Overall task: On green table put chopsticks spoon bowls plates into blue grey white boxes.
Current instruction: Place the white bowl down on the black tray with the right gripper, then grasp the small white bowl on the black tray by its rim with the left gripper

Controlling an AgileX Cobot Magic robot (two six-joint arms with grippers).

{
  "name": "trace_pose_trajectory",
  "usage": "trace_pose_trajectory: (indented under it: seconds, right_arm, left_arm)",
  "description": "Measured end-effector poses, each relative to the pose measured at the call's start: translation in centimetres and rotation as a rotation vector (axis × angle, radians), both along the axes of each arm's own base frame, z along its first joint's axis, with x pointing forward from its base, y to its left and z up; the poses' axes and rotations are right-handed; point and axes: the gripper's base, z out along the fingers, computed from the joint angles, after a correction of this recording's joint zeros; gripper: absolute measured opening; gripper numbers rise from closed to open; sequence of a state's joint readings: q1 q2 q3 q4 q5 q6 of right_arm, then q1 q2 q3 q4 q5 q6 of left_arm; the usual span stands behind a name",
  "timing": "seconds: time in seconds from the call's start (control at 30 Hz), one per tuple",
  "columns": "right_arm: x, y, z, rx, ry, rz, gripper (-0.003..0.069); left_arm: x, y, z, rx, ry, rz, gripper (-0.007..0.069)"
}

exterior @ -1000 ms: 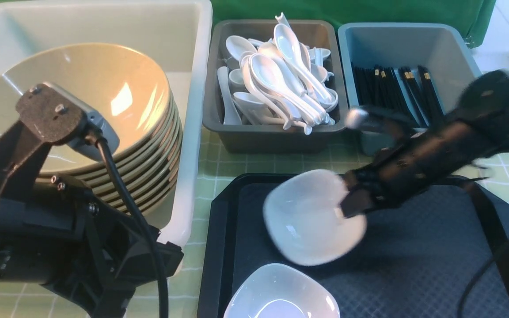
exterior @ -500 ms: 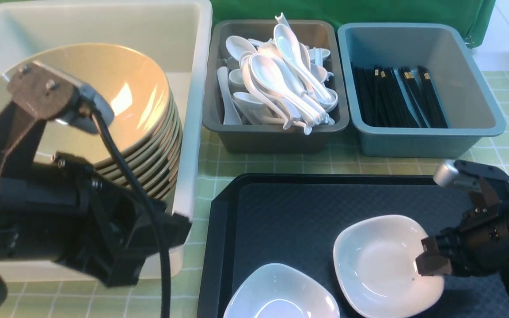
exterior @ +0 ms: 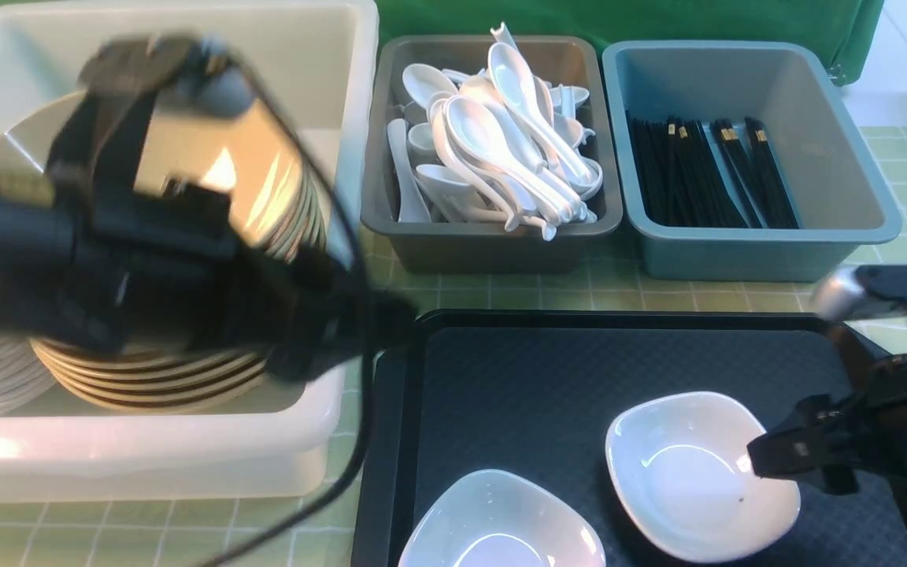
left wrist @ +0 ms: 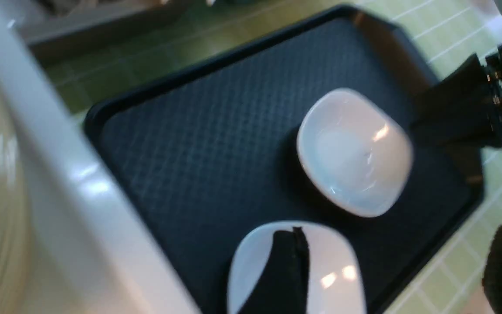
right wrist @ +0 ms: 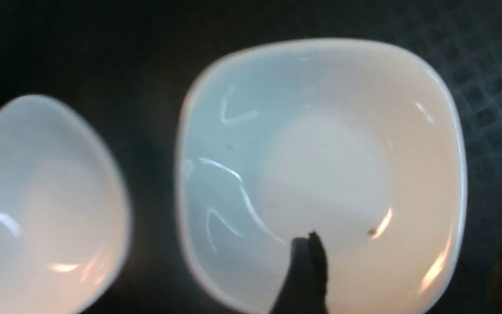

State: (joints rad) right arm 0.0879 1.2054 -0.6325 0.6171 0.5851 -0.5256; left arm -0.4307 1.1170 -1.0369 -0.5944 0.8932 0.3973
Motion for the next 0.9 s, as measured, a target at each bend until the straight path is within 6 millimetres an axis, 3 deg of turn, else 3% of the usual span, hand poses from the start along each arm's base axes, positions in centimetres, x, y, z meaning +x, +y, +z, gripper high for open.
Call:
trace_pose_trajectory:
  seconds: [0.17, 0.2, 0.33, 0.63, 0.9]
  right_arm:
    - [-3.1, 0.4, 5.7, 0.017, -0.139, 0.16, 0.0581]
    - [-3.2, 0.4, 6.0, 0.017, -0.15, 0.167, 0.0582]
    - [-6.2, 0.6, 9.8, 0.033, -0.223, 0.258, 0.0582]
    - [-10.5, 0.4, 11.6, 0.037, -0.303, 0.3, 0.0582]
    - [-11.2, 0.6, 11.7, 0.038, -0.295, 0.34, 0.0582]
  left_arm:
    - [1.9, -3.6, -0.5, 0.022, 0.093, -0.164, 0.0561]
    - [2.2, -4.1, -1.0, 0.031, 0.115, -0.177, 0.0561]
    - [4.3, -9.3, -4.0, 0.13, 0.203, -0.286, 0.0561]
    - [10.6, -17.2, -10.9, 0.374, 0.334, -0.412, 0.0561]
    - [14.3, -20.7, -16.3, 0.408, 0.31, -0.57, 0.0561]
